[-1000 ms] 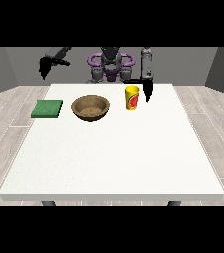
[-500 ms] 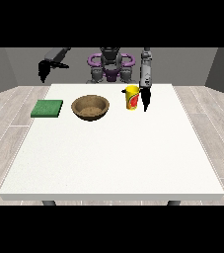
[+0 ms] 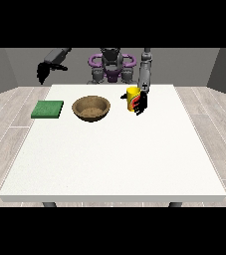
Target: Pick the cup and pour the ball into the bowl, then pick the bowl and place it on the pad
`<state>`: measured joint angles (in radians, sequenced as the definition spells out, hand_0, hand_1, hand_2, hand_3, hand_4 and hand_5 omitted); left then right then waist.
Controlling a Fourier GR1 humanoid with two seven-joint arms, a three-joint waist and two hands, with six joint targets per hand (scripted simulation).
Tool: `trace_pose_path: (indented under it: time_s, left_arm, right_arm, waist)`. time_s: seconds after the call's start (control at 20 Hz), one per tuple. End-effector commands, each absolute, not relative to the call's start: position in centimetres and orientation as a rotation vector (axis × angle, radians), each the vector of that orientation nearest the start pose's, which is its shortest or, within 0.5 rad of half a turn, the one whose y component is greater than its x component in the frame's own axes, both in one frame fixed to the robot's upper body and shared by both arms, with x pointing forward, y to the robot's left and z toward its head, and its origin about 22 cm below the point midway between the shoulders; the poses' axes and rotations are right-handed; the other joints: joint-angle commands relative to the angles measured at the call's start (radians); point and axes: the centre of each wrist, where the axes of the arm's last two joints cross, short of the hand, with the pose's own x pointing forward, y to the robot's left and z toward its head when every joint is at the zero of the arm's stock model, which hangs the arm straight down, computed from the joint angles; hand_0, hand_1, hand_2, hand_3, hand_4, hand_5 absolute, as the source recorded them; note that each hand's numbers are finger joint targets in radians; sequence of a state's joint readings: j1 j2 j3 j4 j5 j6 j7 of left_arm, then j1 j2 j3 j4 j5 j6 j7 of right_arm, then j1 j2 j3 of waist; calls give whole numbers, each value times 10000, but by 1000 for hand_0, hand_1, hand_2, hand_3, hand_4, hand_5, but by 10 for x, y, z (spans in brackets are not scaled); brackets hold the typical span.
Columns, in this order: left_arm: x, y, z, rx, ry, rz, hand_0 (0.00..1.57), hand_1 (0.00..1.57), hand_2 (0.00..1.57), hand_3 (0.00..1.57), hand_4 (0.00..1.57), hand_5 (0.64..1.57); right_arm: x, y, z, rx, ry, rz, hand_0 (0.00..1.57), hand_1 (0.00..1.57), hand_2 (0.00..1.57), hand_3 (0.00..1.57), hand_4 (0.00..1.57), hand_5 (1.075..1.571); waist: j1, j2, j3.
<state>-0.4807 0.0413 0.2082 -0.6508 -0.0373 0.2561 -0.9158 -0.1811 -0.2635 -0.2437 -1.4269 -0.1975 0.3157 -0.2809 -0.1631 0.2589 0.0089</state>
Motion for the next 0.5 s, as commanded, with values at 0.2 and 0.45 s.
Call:
trace_pose_path:
  time_s: [0.2,0.45]
  left_arm:
    - [311,208,-105,4901,-19553,-1236,1324,1324,1571,1571,1482,1252]
    - [317,239,-92,5528,-18239,-2876,1341,1341,1571,1571,1532,1304]
  right_arm:
    - [290,-355,75,736,-19371,1320,0,0,0,0,0,1570]
    - [255,-367,7,160,-17345,971,0,0,0,0,0,1570]
  waist:
    - [-397,107,-94]
    - [250,-1924,-78]
